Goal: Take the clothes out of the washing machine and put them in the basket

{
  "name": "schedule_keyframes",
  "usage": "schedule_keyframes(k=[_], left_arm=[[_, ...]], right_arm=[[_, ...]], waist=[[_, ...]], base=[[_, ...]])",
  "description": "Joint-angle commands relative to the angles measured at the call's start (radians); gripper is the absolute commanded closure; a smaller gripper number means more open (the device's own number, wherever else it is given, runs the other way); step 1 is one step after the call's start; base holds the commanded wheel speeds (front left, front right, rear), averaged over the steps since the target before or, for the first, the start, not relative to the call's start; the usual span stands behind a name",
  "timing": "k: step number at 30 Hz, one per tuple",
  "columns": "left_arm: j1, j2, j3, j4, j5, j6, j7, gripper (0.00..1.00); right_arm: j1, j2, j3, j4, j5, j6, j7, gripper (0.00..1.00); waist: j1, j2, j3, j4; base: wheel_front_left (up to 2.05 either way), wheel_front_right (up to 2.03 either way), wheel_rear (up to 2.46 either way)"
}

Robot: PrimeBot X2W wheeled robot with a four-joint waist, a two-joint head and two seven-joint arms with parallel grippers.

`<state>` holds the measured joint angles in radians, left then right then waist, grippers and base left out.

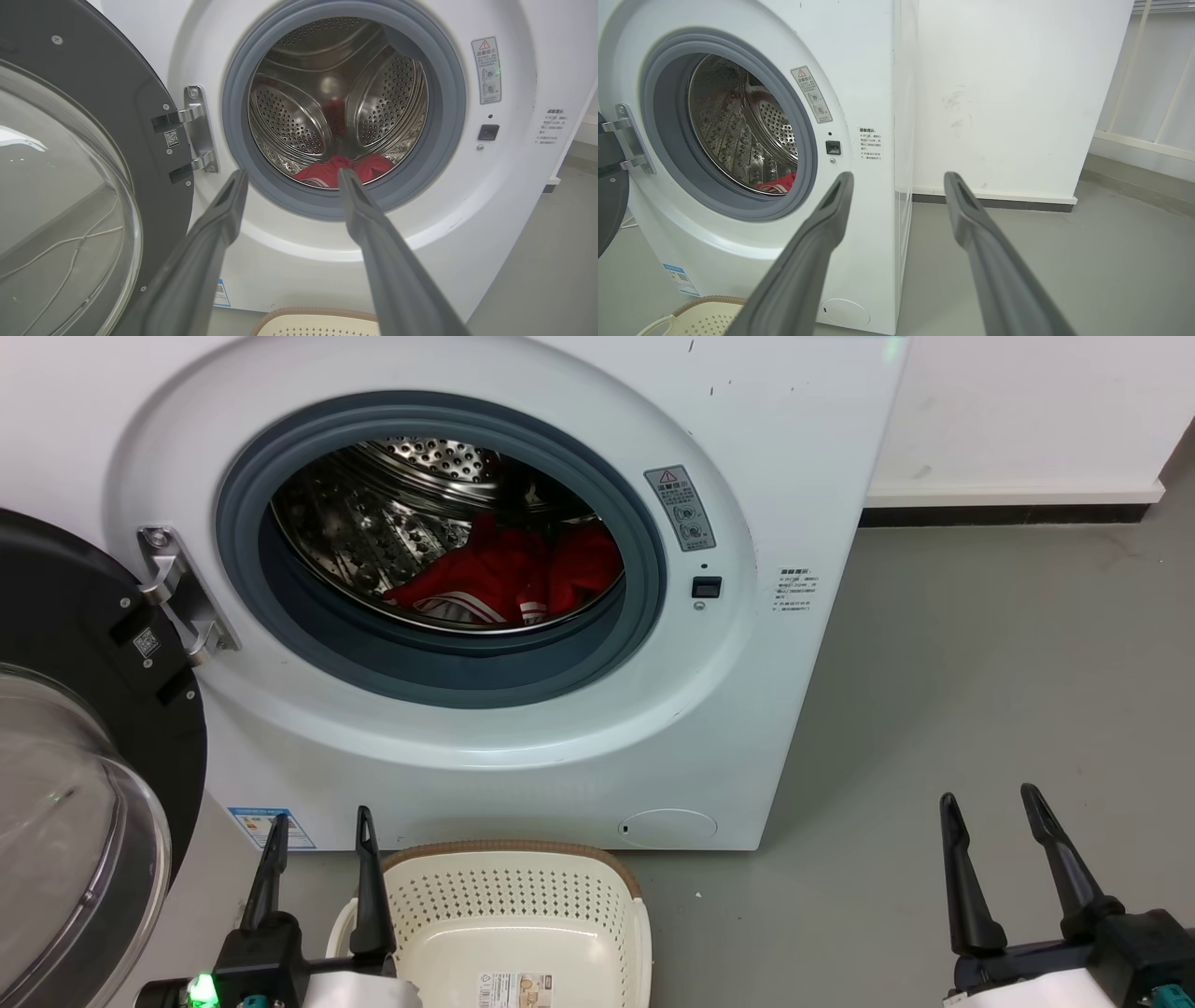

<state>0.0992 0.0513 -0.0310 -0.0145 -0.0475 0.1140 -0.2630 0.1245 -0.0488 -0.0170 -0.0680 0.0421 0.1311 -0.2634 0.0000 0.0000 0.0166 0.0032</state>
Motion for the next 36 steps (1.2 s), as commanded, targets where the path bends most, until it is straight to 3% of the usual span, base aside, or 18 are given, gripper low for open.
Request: schedule_keyframes(k=[1,8,17,26,36], left_arm=[[0.007,-0.001,0.0,0.002,-0.005,0.0,-0.003,0.0],[-0.031,-0.001,0.016,0.045,-0.015,-0.021,-0.003,0.0],[-0.233,0.035,0.076,0.15,0.001,-0.102,-0.003,0.0],[-0.543,0.121,0.113,0.357,0.022,-0.156,-0.003,0.0],[-0.894,0.241,0.099,0.626,0.047,-0.182,0.006,0.0]], right_arm=[[0.008,-0.003,0.001,-0.001,0.006,-0.001,-0.002,0.0],[-0.01,-0.003,0.006,-0.003,0.004,-0.001,-0.002,0.0],[-0.063,-0.002,0.022,-0.022,0.003,-0.001,-0.002,0.0],[-0.163,-0.002,0.034,-0.044,0.02,-0.001,-0.002,0.0],[-0.272,-0.002,0.043,-0.07,0.072,-0.001,-0.002,0.0]], waist=[[0.0,0.0,0.001,-0.001],[0.0,0.0,0.012,-0.016],[0.0,0.0,0.096,-0.072],[0.0,0.0,0.26,-0.149],[0.0,0.0,0.446,-0.235]], base=[[0.0,0.0,0.0],[0.0,0.0,0.0],[0.0,0.0,0.0],[0.0,0.0,0.0],[0.0,0.0,0.0]])
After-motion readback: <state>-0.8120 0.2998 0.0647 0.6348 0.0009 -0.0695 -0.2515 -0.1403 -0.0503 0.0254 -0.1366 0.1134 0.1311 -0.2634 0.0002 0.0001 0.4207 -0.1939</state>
